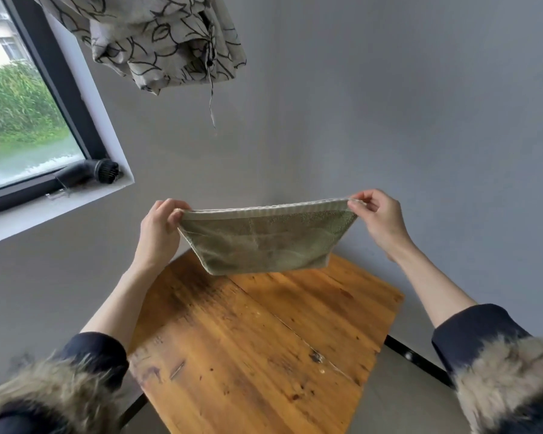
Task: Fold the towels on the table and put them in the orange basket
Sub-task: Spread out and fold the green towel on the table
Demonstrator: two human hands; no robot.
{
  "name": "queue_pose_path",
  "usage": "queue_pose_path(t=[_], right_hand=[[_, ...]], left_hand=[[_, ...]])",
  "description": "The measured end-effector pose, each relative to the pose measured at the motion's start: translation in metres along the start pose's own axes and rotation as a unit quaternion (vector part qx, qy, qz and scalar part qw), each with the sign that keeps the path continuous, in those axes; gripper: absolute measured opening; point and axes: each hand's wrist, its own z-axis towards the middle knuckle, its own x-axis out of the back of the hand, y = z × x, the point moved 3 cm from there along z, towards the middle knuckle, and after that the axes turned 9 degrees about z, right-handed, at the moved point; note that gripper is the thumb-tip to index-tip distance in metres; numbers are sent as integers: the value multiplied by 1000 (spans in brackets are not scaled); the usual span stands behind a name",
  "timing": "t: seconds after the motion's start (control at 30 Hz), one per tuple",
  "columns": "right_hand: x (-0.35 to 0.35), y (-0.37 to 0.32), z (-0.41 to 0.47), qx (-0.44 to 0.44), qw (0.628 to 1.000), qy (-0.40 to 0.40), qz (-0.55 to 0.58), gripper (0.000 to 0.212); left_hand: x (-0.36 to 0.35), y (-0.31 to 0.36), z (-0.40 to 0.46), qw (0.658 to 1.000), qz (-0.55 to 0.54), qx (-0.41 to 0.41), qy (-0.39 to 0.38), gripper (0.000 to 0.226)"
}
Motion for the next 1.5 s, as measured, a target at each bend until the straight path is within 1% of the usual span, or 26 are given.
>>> queue_pose_path(t=[0.07,0.13,0.2,0.27,0.33,0.4,0.47,0.53,0.6,0.67,0.8,0.93,1.03,1.17,1.3,1.43,1.5], right_hand=[[1,20,-23,-22,1000,-20,7,19],[2,50,-52,-68,997,-46,-3,21],[3,86,-87,-134,987,-80,-43,18],[7,119,-123,-199,970,-112,-81,14],[11,148,-158,-253,949,-146,-116,11],[14,171,-190,-306,926,-176,-134,11],[19,189,-216,-348,900,-208,-161,11],[25,201,-235,-383,870,-243,-190,13],[32,208,-248,-415,842,-277,-205,14],[37,211,-255,-436,828,-295,-195,15],[39,213,-259,-456,829,-282,-161,12],[41,216,-260,-476,821,-286,-137,4],[43,218,-257,-474,836,-249,-120,6],[40,219,-244,-469,853,-204,-104,8],[30,224,-222,-460,868,-167,-77,7],[14,238,-191,-434,884,-156,-78,7],[6,249,-174,-417,891,-152,-93,13]], left_hand=[[-6,-10,-24,1000,-1,-9,-25,24],[-17,-24,-57,997,5,-5,-75,25],[-34,-41,-99,989,20,15,-147,25],[-50,-59,-146,971,37,56,-230,25],[-64,-76,-191,940,61,95,-321,29],[-74,-90,-229,900,75,110,-415,32],[-79,-97,-259,857,71,116,-497,29],[-80,-99,-280,820,70,114,-557,28],[-80,-99,-291,797,63,109,-591,30],[-80,-97,-294,789,48,116,-602,29],[-82,-91,-291,802,16,129,-582,25],[-86,-86,-291,797,10,116,-593,22],[-90,-85,-284,799,22,96,-594,22],[-97,-87,-262,824,28,83,-559,23],[-111,-93,-238,857,50,107,-501,22],[-136,-100,-214,880,76,119,-452,22],[-149,-103,-203,888,84,125,-434,22]])
